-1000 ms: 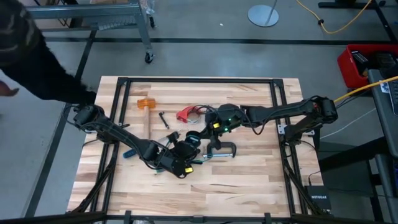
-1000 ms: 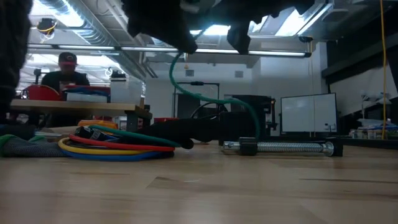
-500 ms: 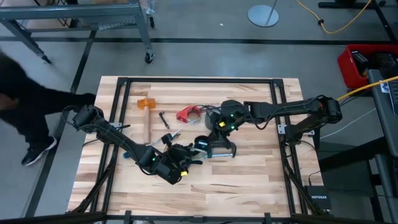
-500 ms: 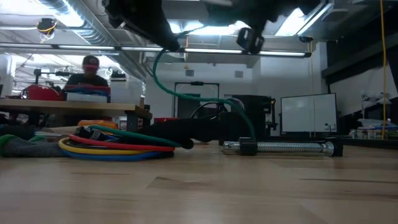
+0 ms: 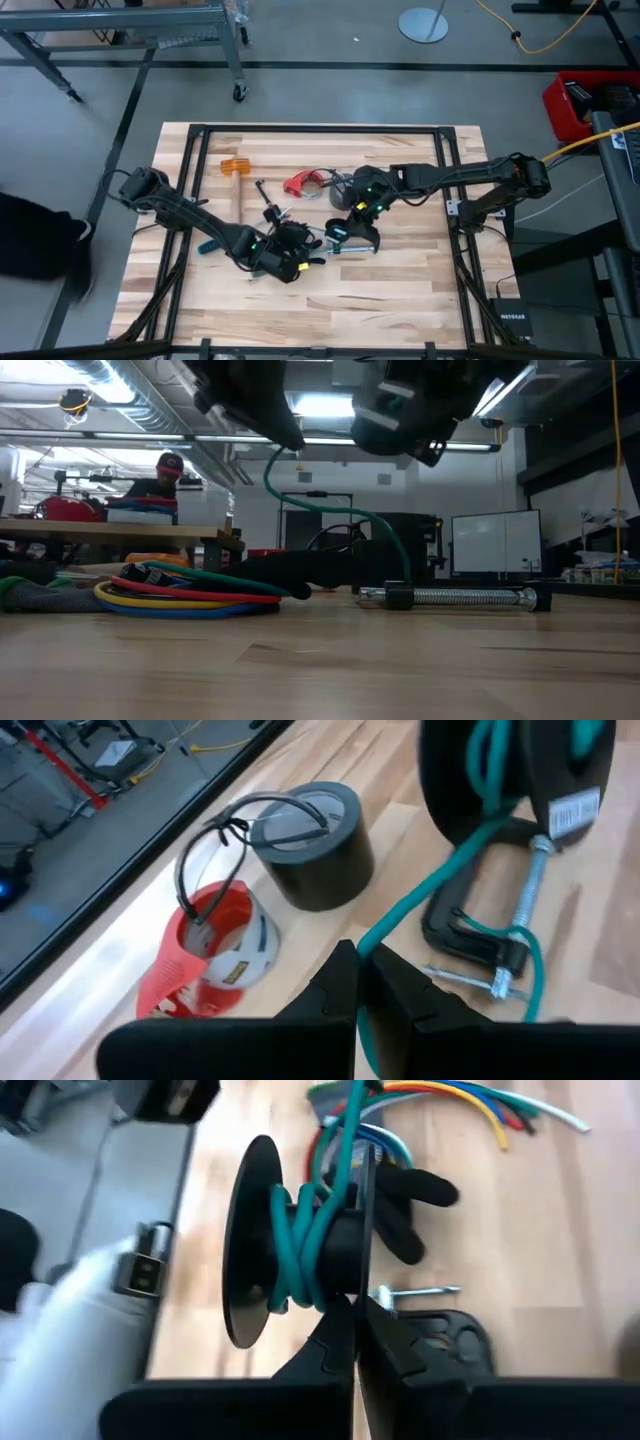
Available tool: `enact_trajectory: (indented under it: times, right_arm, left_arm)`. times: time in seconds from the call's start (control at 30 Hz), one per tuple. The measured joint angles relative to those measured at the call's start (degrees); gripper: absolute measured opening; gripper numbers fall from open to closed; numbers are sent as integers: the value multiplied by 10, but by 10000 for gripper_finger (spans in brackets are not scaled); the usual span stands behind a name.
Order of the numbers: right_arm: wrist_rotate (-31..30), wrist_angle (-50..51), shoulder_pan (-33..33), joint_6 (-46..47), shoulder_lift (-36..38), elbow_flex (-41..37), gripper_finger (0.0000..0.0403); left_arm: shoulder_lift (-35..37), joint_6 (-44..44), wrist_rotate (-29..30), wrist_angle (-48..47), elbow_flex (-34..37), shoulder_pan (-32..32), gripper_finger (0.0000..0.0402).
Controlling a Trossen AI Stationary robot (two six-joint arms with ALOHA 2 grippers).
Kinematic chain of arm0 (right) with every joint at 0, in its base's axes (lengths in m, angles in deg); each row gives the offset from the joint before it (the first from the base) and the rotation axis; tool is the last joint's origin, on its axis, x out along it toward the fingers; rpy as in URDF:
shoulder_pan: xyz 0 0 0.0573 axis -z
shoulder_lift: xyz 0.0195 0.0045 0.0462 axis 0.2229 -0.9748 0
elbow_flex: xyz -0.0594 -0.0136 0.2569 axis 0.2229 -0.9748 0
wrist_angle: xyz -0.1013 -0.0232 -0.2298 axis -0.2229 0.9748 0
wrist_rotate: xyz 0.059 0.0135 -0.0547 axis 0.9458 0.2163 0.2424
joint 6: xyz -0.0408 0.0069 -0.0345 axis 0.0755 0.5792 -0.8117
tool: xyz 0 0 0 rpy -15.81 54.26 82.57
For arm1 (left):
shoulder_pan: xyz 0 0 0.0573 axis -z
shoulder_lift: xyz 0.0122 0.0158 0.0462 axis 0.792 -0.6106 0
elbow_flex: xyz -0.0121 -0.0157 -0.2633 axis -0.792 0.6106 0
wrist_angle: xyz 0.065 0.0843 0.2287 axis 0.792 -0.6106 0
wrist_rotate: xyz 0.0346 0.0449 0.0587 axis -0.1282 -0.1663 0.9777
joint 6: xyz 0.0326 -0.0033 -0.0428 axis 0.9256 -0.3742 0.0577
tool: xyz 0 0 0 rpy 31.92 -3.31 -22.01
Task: Coil cords
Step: Coil the blue wire onto the spool
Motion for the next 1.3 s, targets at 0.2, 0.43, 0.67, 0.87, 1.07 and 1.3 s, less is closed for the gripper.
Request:
enact_trajectory:
  times: [0.2, 0.43, 0.67, 0.87, 1.07, 1.3]
  right_arm:
    - [-92, 27, -1, -15, 1, 0, 2]
    - [-188, 30, -1, -5, 1, -1, 2]
    - [-212, 27, -1, 4, 1, -2, 2]
    - [-227, 18, -1, 27, 0, -3, 2]
    - [-263, 25, -1, 49, 0, -3, 2]
    - [-242, 38, 0, 52, -1, -2, 2]
  left_arm:
    - [0, 23, 2, 40, 1, -27, 0]
    - [0, 77, 0, 121, 1, -47, 10]
    - [0, 103, -85, 191, 1, -81, 14]
    - [0, 92, -150, 229, 1, -108, 8]
    - [0, 71, -171, 216, 1, -121, 13]
    - [0, 107, -183, 149, 1, -119, 16]
